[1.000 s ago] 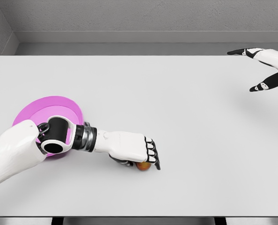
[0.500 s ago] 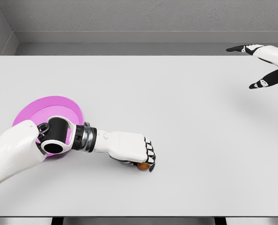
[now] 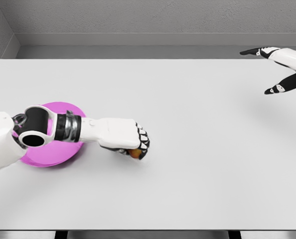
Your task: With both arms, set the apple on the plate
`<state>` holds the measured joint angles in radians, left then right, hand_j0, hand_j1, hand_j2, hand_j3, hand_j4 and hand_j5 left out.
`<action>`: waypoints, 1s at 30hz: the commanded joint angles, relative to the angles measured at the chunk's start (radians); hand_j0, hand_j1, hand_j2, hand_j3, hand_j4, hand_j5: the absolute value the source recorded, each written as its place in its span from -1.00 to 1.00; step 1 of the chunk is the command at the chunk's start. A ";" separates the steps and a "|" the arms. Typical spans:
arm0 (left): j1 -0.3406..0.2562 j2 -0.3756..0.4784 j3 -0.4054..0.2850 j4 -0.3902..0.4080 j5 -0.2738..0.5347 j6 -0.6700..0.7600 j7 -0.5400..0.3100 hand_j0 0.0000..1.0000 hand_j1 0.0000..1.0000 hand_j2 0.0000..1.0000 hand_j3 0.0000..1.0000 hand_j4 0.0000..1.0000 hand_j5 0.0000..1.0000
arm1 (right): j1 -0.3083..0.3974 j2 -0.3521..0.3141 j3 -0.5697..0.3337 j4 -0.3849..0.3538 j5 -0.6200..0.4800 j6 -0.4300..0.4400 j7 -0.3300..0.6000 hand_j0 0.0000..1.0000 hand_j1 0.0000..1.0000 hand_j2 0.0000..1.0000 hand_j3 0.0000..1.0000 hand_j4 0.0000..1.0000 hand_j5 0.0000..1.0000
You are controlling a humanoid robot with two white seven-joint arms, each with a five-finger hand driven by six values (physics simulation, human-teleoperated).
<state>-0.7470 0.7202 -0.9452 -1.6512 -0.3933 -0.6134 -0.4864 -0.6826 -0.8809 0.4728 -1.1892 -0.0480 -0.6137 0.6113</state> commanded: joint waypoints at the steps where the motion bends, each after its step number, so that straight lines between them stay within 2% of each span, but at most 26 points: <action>1: 0.000 0.133 0.092 0.002 0.093 0.002 0.002 -0.21 -0.21 -0.21 -0.21 -0.21 -0.21 | -0.003 -0.001 0.000 0.000 -0.007 0.003 0.000 1.00 1.00 1.00 1.00 1.00 1.00; 5: 0.008 0.285 0.163 0.024 0.140 0.002 0.002 -0.21 -0.21 -0.21 -0.21 -0.21 -0.21 | -0.015 -0.001 0.000 0.000 -0.007 0.003 0.000 1.00 1.00 1.00 1.00 1.00 1.00; 6: 0.008 0.314 0.164 0.059 0.146 0.002 0.002 -0.21 -0.21 -0.21 -0.21 -0.21 -0.21 | -0.018 -0.001 0.000 0.000 -0.007 0.003 0.000 1.00 1.00 1.00 1.00 1.00 1.00; 9: 0.012 0.320 0.166 0.151 0.145 0.002 -0.003 -0.19 -0.19 -0.19 -0.19 -0.19 -0.19 | -0.023 -0.001 0.000 0.000 -0.007 0.003 0.000 1.00 1.00 1.00 1.00 1.00 1.00; 12: 0.038 0.321 0.163 0.159 0.145 0.002 -0.006 -0.12 -0.12 -0.12 -0.12 -0.12 -0.12 | -0.025 -0.001 -0.002 0.000 -0.007 0.003 0.000 1.00 1.00 1.00 1.00 1.00 1.00; 13: 0.041 0.321 0.163 0.159 0.145 0.002 -0.006 -0.05 -0.05 -0.05 -0.05 -0.05 -0.05 | -0.025 -0.001 -0.002 -0.003 -0.007 0.003 0.000 1.00 1.00 1.00 1.00 1.00 1.00; 14: 0.043 0.320 0.163 0.160 0.145 0.002 -0.006 0.11 0.11 0.11 0.11 0.11 0.11 | -0.025 -0.003 -0.002 -0.006 -0.007 0.003 0.000 1.00 1.00 1.00 1.00 1.00 1.00; 15: 0.051 0.318 0.163 0.160 0.145 0.002 -0.006 0.31 0.31 0.31 0.31 0.31 0.31 | -0.025 -0.009 -0.002 -0.006 -0.007 0.003 0.000 1.00 1.00 1.00 1.00 1.00 1.00; 17: 0.057 0.317 0.163 0.160 0.149 0.002 0.000 0.84 0.84 0.84 0.84 0.84 0.84 | -0.023 -0.015 0.000 -0.006 -0.007 0.003 0.000 1.00 1.00 1.00 1.00 1.00 1.00; 18: 0.057 0.318 0.163 0.162 0.159 0.002 0.000 1.00 1.00 1.00 1.00 1.00 1.00 | -0.023 -0.015 0.000 -0.006 -0.007 0.003 0.000 1.00 1.00 1.00 1.00 1.00 1.00; 19: 0.057 0.320 0.164 0.169 0.166 0.002 0.000 1.00 1.00 1.00 1.00 1.00 1.00 | -0.023 -0.015 0.000 -0.006 -0.007 0.003 0.000 1.00 1.00 1.00 1.00 1.00 1.00; 21: 0.052 0.317 0.186 0.258 0.211 0.002 0.003 1.00 1.00 1.00 1.00 1.00 1.00 | -0.018 -0.015 0.000 -0.012 -0.007 0.003 0.000 1.00 1.00 1.00 1.00 1.00 1.00; 22: 0.043 0.309 0.218 0.330 0.281 0.002 0.003 1.00 1.00 1.00 1.00 1.00 1.00 | -0.017 -0.017 0.000 -0.024 -0.007 0.003 0.000 1.00 1.00 1.00 1.00 1.00 1.00; 24: 0.037 0.291 0.298 0.424 0.301 0.002 0.003 1.00 1.00 1.00 1.00 1.00 1.00 | -0.015 -0.038 0.000 -0.026 -0.007 0.003 0.000 1.00 1.00 1.00 1.00 1.00 1.00; 25: 0.037 0.248 0.318 0.484 0.301 0.002 0.003 1.00 1.00 1.00 1.00 1.00 1.00 | -0.014 -0.053 -0.002 -0.026 -0.007 0.003 0.000 1.00 1.00 1.00 1.00 1.00 1.00; 27: -0.005 0.154 0.321 0.623 0.294 0.002 -0.003 1.00 1.00 1.00 1.00 1.00 1.00 | -0.011 -0.053 -0.002 -0.026 -0.009 0.003 0.000 1.00 1.00 1.00 1.00 1.00 1.00; 28: -0.008 0.137 0.321 0.654 0.291 0.002 -0.006 1.00 1.00 1.00 1.00 1.00 1.00 | -0.011 -0.053 -0.002 -0.026 -0.007 0.003 0.000 1.00 1.00 1.00 1.00 1.00 1.00; 30: -0.009 0.127 0.319 0.659 0.291 0.002 -0.006 1.00 1.00 1.00 1.00 1.00 1.00 | -0.009 -0.053 -0.002 -0.027 -0.007 0.003 0.000 1.00 1.00 1.00 1.00 1.00 1.00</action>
<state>-0.7562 0.8815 -0.6369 -1.0531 -0.1130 -0.6129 -0.4904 -0.6918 -0.9295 0.4712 -1.2147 -0.0480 -0.6138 0.6114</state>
